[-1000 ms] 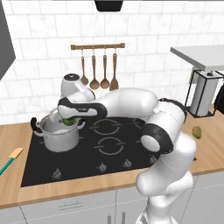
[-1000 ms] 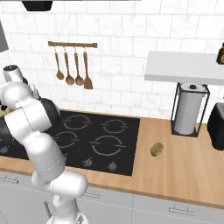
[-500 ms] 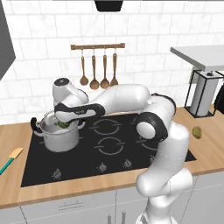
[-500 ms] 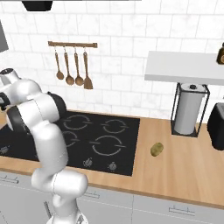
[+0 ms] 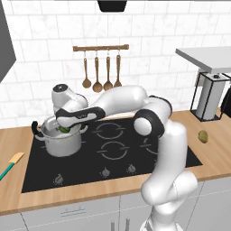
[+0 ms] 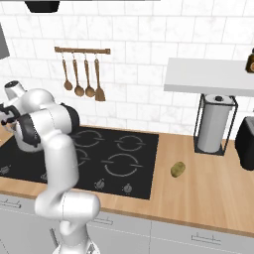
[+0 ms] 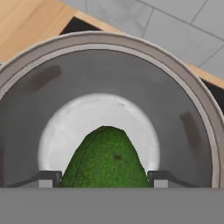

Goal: Put the avocado and potato in the pot. Retrieve the spatula and lightly stir the vegetables in the pot.

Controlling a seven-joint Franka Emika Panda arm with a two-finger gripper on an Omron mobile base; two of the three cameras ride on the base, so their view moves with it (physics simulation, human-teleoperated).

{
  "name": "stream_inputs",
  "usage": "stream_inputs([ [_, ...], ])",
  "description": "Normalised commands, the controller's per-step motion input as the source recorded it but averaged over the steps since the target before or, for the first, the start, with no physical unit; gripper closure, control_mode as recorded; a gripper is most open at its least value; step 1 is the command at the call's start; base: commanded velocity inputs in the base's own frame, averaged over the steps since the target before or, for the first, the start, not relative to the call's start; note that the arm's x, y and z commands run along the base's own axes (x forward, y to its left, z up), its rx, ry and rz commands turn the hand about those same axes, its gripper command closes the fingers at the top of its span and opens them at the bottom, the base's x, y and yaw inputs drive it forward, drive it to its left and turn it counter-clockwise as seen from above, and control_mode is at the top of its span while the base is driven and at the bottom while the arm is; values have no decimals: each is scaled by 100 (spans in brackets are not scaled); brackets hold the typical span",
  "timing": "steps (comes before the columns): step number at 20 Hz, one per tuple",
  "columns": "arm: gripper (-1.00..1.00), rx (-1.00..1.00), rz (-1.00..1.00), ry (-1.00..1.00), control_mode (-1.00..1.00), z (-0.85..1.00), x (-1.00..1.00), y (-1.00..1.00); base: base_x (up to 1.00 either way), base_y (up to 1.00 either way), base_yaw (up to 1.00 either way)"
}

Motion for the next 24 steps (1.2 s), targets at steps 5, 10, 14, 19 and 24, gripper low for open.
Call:
stream_inputs([
  [5, 100, -1, 0, 2, -100, -30, 33, 0, 0, 0, 0],
  [10, 100, 0, 0, 4, -100, -30, 27, 2, 0, 0, 0],
  [14, -100, 0, -1, 4, -100, -23, 27, 8, 0, 0, 0],
  [19, -100, -1, 0, 0, -100, -16, 16, 8, 0, 0, 0],
  [24, -100, 0, 0, 0, -100, -8, -9, 6, 0, 0, 0],
])
